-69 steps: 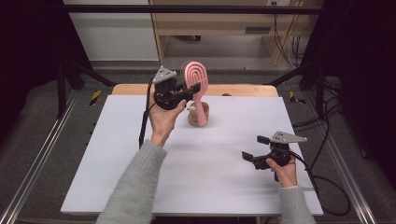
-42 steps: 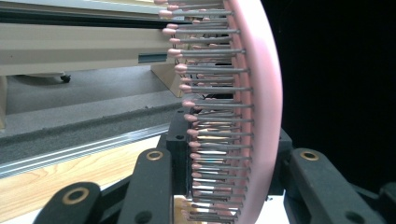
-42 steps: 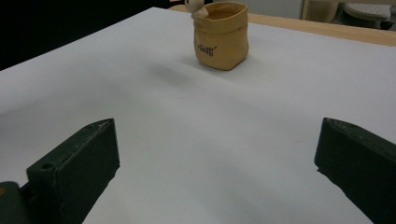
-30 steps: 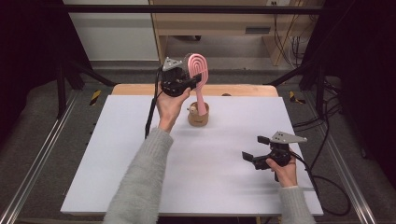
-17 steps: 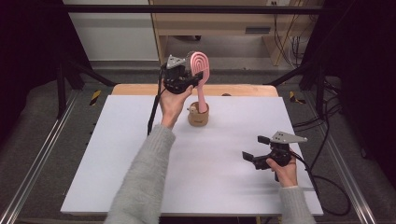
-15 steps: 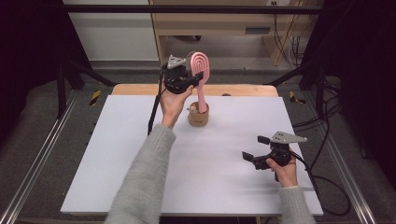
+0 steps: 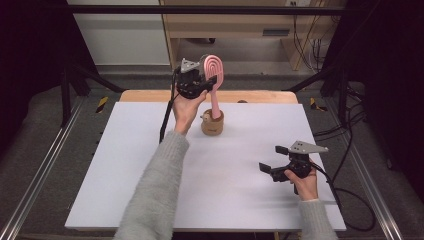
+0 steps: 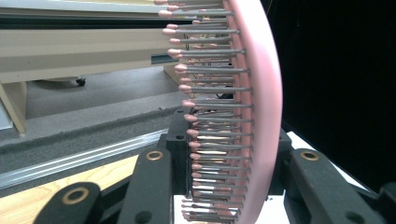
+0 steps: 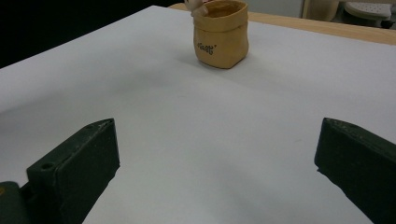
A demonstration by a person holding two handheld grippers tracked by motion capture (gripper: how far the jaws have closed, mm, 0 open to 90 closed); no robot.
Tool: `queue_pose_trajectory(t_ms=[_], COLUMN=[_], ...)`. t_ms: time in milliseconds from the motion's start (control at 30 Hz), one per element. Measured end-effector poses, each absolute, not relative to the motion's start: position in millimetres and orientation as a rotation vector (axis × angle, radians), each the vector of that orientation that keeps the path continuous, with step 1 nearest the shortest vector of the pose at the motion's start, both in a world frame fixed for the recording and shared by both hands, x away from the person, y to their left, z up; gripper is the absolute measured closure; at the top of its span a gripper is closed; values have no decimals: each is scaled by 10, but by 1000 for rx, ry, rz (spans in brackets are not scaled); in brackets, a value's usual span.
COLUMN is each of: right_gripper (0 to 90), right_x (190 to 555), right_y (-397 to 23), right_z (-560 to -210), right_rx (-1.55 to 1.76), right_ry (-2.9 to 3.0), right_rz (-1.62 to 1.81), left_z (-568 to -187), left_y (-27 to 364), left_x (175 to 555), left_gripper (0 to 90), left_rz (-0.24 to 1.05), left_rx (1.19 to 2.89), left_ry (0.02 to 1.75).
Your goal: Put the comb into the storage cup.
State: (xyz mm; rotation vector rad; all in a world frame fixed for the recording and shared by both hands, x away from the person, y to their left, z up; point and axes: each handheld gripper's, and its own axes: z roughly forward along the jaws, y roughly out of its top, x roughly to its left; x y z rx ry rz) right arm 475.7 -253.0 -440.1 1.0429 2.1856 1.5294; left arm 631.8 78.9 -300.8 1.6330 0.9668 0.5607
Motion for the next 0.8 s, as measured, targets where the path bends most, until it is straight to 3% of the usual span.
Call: queue_pose_trajectory(t_ms=[800], right_gripper=[6], right_x=[4752], right_y=[-2533], right_z=[-4393], right_rx=[1044], right_ry=[2184], right_rz=[1536], left_z=[-3205], left_y=[684], left_x=[6462], left_gripper=[639], left_rz=[581], left_rx=[1696], left_ry=[950])
